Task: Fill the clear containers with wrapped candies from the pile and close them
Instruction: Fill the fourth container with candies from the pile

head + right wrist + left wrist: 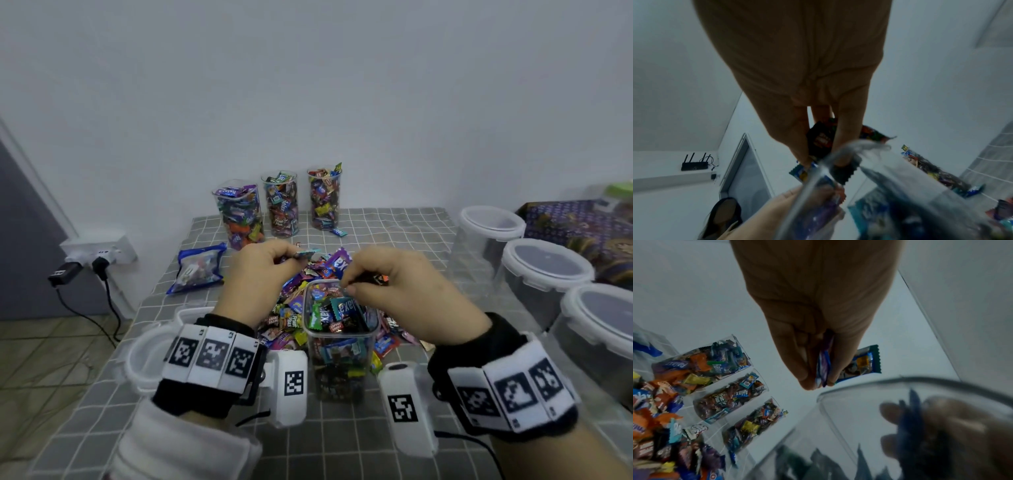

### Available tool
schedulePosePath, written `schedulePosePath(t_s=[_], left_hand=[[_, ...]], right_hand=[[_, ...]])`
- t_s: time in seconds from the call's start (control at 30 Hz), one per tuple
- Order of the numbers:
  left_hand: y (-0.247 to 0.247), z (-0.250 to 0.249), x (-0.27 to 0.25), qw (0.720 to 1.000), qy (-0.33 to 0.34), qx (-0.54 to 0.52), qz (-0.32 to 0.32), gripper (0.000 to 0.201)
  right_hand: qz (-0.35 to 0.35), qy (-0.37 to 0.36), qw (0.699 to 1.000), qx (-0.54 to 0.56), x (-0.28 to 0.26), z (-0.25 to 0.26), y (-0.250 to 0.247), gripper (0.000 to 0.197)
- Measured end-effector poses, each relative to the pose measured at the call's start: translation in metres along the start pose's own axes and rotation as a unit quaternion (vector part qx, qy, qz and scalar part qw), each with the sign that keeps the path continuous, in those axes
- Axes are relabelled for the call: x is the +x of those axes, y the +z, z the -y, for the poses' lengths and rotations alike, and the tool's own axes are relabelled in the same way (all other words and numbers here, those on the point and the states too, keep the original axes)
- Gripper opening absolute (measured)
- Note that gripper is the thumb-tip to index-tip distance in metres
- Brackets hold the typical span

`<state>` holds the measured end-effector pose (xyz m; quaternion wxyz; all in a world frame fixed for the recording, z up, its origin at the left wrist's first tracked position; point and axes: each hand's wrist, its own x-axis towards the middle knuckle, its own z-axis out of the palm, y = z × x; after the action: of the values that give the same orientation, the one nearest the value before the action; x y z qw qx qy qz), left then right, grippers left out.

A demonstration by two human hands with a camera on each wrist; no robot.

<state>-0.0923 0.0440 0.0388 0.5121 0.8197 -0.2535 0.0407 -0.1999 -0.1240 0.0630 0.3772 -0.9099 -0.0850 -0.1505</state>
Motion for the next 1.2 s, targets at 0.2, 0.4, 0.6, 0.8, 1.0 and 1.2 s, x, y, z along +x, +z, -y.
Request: schedulePosePath(t_s=[0.2, 0.4, 0.6, 0.8, 1.0, 1.2], left_hand=[[0.004, -0.003, -0.006, 1.000, 0.007, -0.008, 0.001, 0.008], [0.004, -0.006, -0.009, 1.000, 0.011, -0.004, -0.006, 0.008], [0.003, -0.016, -0.015, 1.000, 0.025, 0.000, 0.006, 0.009], [0.009, -0.023, -0.018, 0.997, 0.040, 0.050, 0.045, 0.013], [0.004, -0.028, -0.020, 0.991, 0.039, 0.060, 0.112, 0.033], [-0.002, -0.039, -0.024, 0.990, 0.050, 0.111, 0.071, 0.028]], right_hand=[[-0.003, -0.003, 0.999, 0.033, -0.003, -0.005, 0.009, 0.017], [-0.113, 0.027, 0.985, 0.131, -0.011, -0.007, 0.016, 0.015], [-0.026, 0.113, 0.975, 0.191, -0.026, -0.029, 0.036, 0.091], [0.004, 0.139, 0.955, 0.262, -0.031, -0.037, 0.045, 0.108], [-0.002, 0.149, 0.956, 0.253, -0.033, -0.041, 0.045, 0.105], [-0.003, 0.137, 0.952, 0.273, -0.032, -0.041, 0.045, 0.084]])
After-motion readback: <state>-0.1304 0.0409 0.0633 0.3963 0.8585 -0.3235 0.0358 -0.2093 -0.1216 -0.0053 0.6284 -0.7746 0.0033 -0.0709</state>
